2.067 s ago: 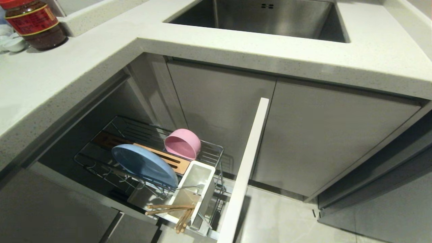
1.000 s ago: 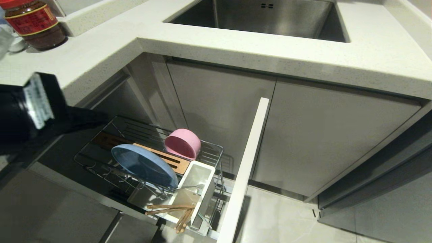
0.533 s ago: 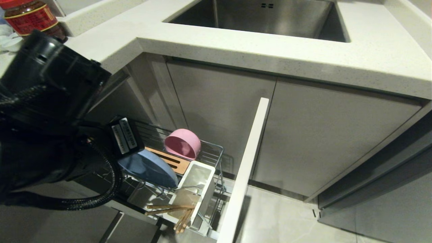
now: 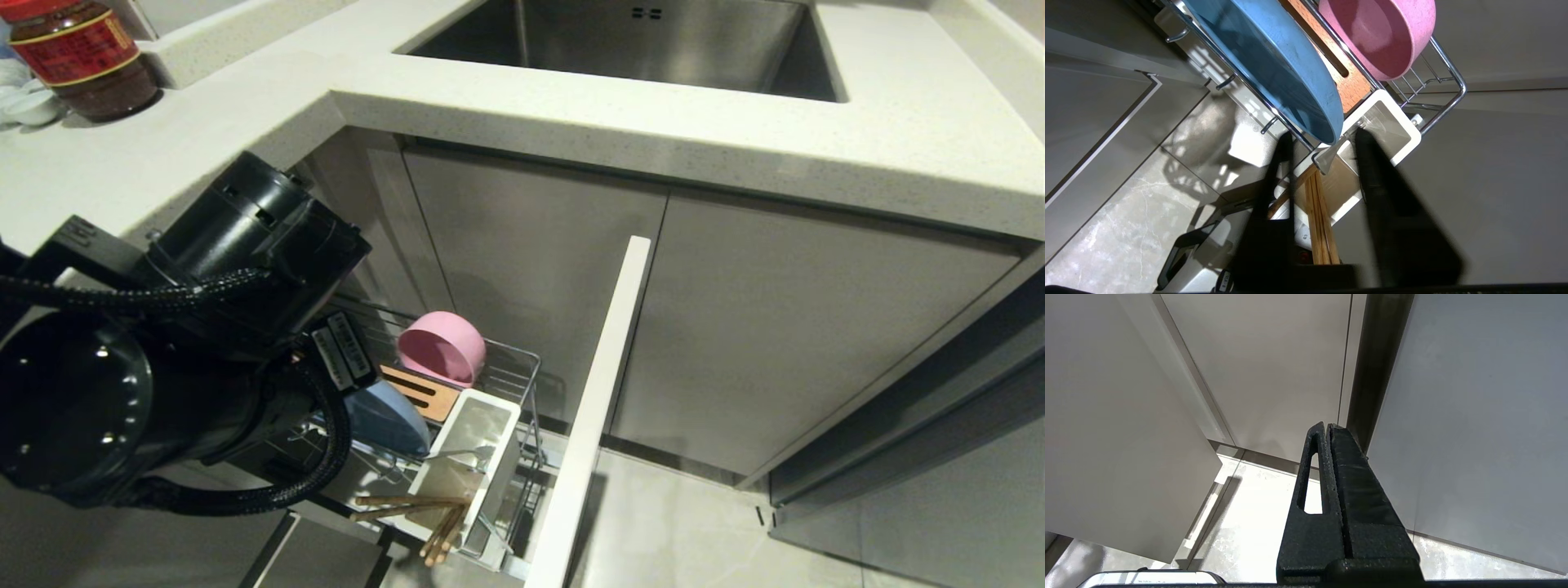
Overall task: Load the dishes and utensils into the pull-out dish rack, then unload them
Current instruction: Take the plate out of the cupboard
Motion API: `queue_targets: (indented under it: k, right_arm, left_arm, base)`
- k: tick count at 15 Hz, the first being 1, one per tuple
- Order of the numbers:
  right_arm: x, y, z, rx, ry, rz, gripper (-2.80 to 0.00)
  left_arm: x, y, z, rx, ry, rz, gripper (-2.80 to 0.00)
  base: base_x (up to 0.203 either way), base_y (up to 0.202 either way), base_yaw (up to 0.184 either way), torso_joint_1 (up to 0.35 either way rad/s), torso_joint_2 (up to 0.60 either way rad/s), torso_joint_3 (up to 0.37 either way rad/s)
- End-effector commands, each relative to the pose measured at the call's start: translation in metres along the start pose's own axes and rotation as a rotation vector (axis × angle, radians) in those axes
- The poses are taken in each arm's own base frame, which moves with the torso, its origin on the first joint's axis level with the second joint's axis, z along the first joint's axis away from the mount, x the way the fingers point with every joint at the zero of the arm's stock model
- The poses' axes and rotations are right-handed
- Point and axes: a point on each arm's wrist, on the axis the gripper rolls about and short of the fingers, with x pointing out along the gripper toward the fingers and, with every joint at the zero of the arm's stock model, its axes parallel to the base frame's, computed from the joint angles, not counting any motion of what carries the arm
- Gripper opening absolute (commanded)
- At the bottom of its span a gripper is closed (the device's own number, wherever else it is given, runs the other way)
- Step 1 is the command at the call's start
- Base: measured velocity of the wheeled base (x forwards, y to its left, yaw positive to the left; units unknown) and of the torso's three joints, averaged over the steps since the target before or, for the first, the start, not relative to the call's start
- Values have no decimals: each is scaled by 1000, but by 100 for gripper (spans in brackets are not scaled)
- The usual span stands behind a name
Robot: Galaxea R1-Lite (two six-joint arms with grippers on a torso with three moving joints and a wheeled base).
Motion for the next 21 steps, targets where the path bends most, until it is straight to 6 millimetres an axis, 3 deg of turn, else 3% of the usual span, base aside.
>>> queue_targets:
  k: [1, 5, 14, 21]
  right_arm:
    - [1, 0, -7, 0, 25, 0, -280]
    - [1, 0, -7, 0, 25, 0, -280]
    - [1, 0, -7, 0, 25, 0, -280]
    - [1, 0, -7, 0, 25, 0, -280]
  left_arm:
    - [0, 1, -1, -7, -9, 8, 0]
    - [11, -3, -6, -34, 0, 42, 0]
    - [76, -19, -9, -120, -36, 139, 0]
    - [97, -17, -2, -141, -61, 174, 0]
  base:
    - [0, 0, 0, 0, 0, 0]
    - [0, 0, 0, 0, 0, 0]
    - [0, 0, 0, 0, 0, 0]
    - [0, 0, 0, 0, 0, 0]
